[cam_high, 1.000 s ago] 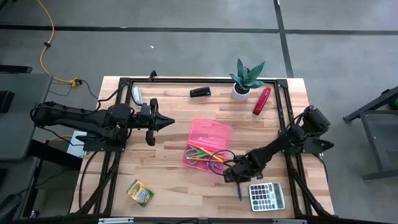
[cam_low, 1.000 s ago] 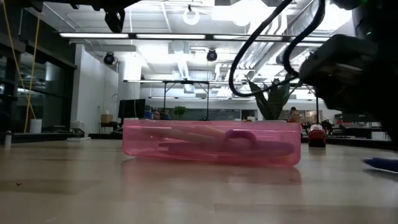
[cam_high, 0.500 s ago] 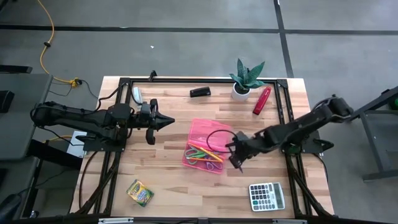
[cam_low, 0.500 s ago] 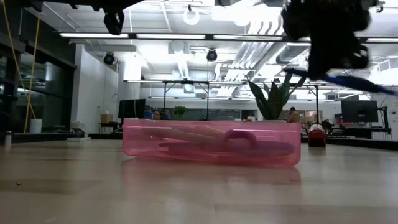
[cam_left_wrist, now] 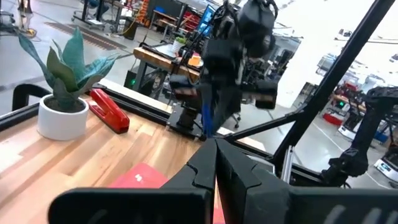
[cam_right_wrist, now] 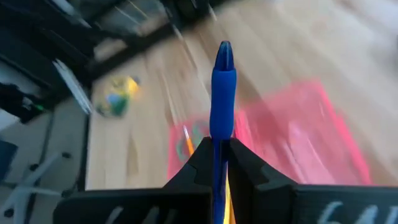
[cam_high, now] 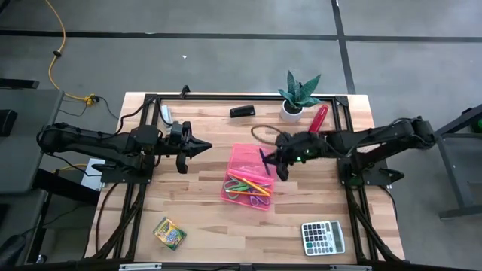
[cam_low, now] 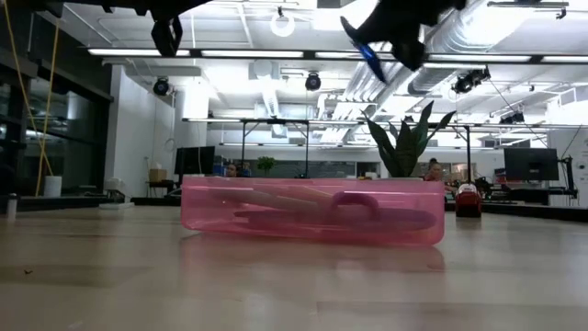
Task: Pick & place school supplies into a supply box
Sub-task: Put the blue pen into the pink supply box
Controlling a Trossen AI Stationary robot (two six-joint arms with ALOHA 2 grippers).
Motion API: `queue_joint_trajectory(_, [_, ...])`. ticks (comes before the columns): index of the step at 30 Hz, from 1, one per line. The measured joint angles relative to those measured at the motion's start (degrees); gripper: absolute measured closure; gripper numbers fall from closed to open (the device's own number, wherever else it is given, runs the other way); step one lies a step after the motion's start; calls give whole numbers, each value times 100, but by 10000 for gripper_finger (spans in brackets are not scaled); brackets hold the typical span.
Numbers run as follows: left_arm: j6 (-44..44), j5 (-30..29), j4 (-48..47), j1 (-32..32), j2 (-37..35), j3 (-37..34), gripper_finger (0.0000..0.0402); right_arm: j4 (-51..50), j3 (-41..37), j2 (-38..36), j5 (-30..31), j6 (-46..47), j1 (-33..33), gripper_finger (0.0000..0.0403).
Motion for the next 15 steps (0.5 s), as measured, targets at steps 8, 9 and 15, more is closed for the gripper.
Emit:
queue_joint_trajectory(8, [48,85,430,1,2,0,402,1667,11,37,-929,-690,-681,403])
queue_joint_trajectory(9, [77,152,561,4,2,0,401,1732,11,37,-967,-714,-716,403])
queue_joint_trajectory(15, [90,334,686,2,2,0,402,1832,11,37,-1125,-1042,-767,403])
